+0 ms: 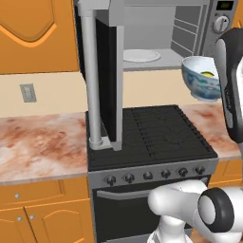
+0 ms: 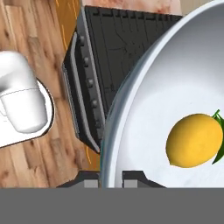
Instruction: Pick the lemon from the sink and place it in the bowl. Then pick the bowl and place it in the microwave. Then close the microwave door and press the start button.
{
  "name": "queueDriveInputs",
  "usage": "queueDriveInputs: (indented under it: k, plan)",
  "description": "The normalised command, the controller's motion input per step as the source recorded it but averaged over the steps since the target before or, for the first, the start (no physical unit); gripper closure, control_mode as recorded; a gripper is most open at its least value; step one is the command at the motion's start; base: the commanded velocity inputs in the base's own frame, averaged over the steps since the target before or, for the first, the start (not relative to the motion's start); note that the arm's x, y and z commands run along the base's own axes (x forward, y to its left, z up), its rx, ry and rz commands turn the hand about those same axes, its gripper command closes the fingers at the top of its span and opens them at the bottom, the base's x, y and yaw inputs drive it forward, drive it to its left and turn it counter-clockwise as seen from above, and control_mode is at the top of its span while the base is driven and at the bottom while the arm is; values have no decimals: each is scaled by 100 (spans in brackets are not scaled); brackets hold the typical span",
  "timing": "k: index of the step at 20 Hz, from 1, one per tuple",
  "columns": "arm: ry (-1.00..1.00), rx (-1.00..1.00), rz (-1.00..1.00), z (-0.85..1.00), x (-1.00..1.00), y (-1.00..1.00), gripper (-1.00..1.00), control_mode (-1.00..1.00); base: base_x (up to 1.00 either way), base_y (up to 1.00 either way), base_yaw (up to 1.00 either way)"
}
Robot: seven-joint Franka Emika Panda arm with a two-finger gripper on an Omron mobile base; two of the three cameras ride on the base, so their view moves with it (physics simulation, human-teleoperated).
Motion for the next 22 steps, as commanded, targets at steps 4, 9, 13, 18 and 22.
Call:
queueDriveInputs:
  k: [4, 9, 13, 18, 22]
  plan:
    - [-14, 0, 16, 46, 100, 38, 100, -100, 0, 0, 0]
    - [-8, 0, 10, 27, 100, 16, 100, -100, 0, 0, 0]
    - [-7, -2, 8, 13, 96, 28, 100, -100, 0, 0, 0]
    - [-9, -10, 4, 22, 91, 31, 100, -100, 0, 0, 0]
    - [-3, -9, 0, 6, 90, 12, 100, -100, 0, 0, 0]
